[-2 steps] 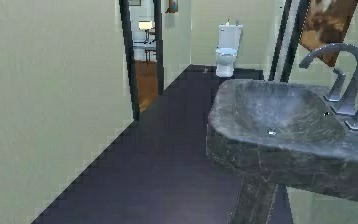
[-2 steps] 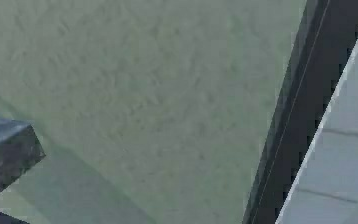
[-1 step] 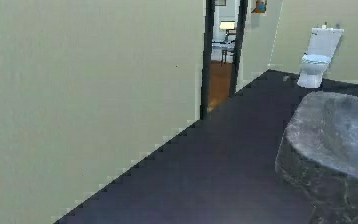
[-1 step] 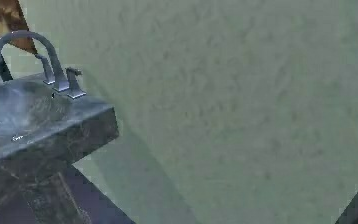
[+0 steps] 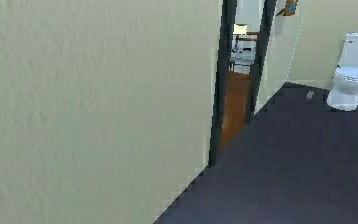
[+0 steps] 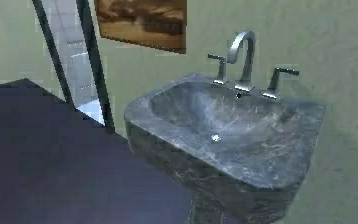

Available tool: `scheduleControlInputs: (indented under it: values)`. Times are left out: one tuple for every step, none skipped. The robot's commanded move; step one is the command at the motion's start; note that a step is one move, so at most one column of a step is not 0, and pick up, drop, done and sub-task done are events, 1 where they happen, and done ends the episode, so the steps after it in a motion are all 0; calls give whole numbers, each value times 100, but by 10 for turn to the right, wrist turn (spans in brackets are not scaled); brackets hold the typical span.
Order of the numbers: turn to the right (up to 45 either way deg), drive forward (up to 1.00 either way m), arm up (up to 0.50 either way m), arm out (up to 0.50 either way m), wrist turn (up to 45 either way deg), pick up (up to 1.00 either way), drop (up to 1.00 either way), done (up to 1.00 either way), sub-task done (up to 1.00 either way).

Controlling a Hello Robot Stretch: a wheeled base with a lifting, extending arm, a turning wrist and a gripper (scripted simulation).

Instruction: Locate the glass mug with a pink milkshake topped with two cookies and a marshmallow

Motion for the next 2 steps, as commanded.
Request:
scheduleControlInputs:
  values:
    - [360, 0, 0, 0, 0, 0, 0, 0, 0]
    - [0, 75, 0, 0, 0, 0, 0, 0, 0]
